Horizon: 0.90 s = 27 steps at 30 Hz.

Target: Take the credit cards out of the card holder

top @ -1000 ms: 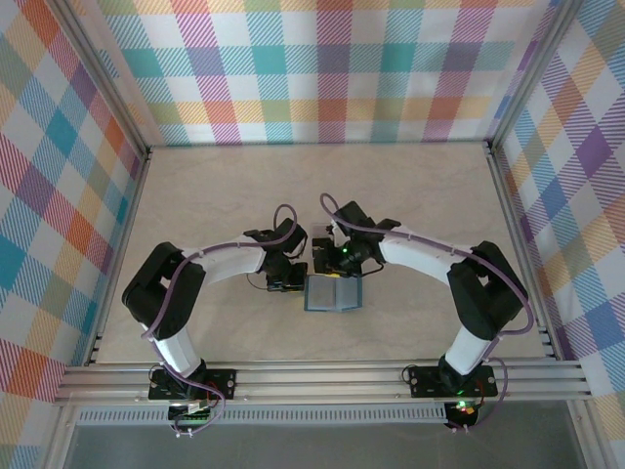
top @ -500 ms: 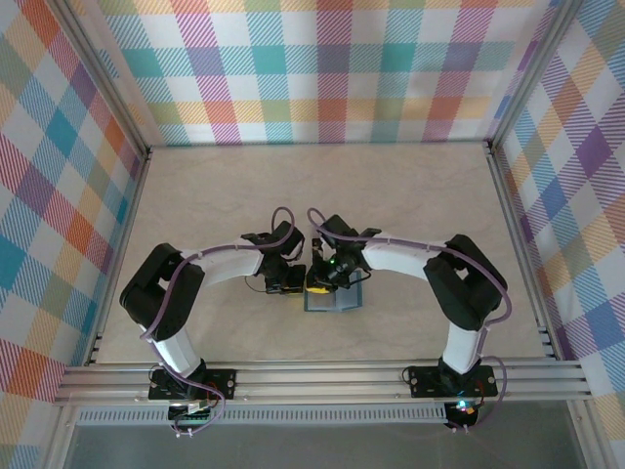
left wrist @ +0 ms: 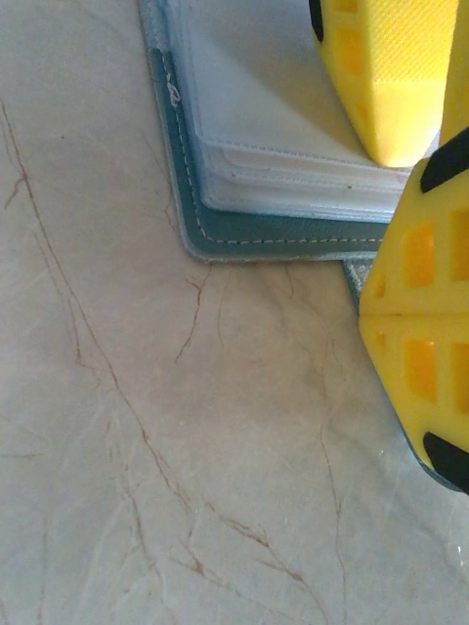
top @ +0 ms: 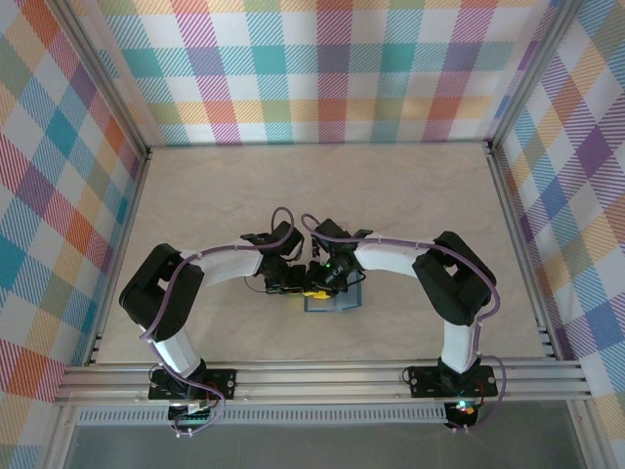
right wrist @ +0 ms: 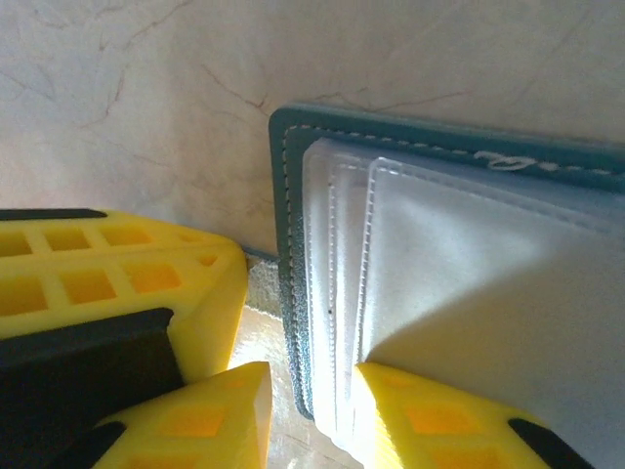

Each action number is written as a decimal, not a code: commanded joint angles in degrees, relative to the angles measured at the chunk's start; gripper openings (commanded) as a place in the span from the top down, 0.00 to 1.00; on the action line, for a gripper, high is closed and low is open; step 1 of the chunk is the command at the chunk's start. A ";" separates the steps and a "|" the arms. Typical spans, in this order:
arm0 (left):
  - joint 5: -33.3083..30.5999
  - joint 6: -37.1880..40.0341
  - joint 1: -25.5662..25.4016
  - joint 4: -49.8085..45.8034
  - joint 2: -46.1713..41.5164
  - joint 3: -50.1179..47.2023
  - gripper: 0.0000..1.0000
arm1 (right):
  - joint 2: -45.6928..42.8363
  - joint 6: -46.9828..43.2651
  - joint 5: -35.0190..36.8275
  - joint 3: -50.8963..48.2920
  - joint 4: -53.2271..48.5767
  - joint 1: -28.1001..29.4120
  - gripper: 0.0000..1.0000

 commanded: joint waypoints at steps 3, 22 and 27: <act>-0.26 0.19 0.10 -1.60 -0.33 -1.19 1.00 | 0.02 -2.58 9.52 0.79 -10.89 0.45 0.65; -0.22 0.30 0.10 -2.32 -0.15 -0.14 1.00 | 2.18 -6.01 28.32 12.73 -31.16 3.92 0.57; -0.24 0.25 0.10 -2.39 -0.07 -0.13 1.00 | 2.34 -6.41 30.46 13.56 -33.32 4.12 0.55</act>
